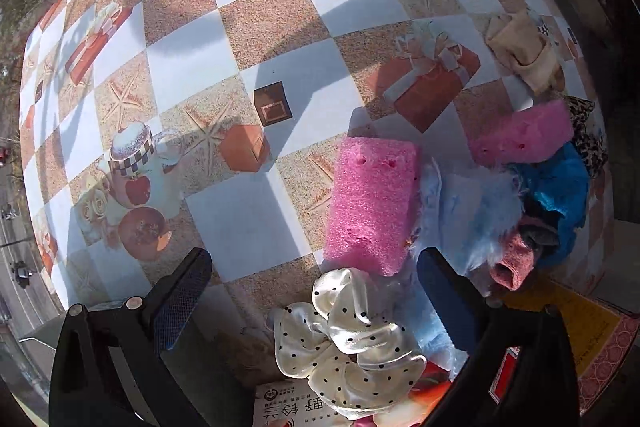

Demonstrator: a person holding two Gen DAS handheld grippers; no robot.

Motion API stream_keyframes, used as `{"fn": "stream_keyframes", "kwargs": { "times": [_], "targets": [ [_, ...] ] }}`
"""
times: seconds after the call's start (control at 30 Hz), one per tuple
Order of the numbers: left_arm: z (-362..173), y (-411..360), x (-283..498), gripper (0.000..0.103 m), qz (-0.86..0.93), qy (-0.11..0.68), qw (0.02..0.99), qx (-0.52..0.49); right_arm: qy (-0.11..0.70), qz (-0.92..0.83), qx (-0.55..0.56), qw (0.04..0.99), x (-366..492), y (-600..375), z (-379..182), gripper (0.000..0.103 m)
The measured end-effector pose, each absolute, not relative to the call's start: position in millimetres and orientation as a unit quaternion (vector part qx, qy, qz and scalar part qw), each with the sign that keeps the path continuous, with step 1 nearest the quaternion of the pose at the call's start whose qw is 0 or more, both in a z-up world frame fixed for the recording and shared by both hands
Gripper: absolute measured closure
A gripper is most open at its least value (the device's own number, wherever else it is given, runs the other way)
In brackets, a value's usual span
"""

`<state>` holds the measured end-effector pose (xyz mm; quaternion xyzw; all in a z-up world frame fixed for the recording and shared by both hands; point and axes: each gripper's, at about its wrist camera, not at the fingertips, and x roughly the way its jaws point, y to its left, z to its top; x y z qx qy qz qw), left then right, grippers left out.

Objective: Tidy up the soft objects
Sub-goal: 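Move both tools back toward the pile of soft items, then grasp the pink foam block with the left tool while the right tool grasps the leopard-print cloth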

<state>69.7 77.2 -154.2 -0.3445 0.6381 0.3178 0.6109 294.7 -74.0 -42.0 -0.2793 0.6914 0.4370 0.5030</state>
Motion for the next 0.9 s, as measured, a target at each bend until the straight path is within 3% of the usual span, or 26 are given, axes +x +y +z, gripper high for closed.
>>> {"fn": "stream_keyframes", "kwargs": {
  "times": [0.13,0.33,0.57,0.9],
  "targets": [
    [-166.6,79.8,77.5,0.000,0.313,0.647,0.604,-0.344,0.702,0.432,-0.291,0.486,301.1,-65.9,-60.8,0.000],
    [-169.6,100.5,69.2,0.000,0.412,0.659,0.575,-0.255,0.706,0.432,-0.300,0.474,303.2,-49.3,-75.1,0.000],
    [-140.9,108.2,55.5,0.000,0.401,0.614,0.608,-0.304,0.685,0.416,-0.333,0.497,314.5,-29.5,-100.9,0.000],
    [-171.0,111.7,93.6,0.000,0.408,0.619,0.584,-0.331,0.693,0.404,-0.349,0.486,316.9,11.4,-153.8,0.000]
  ]
}}
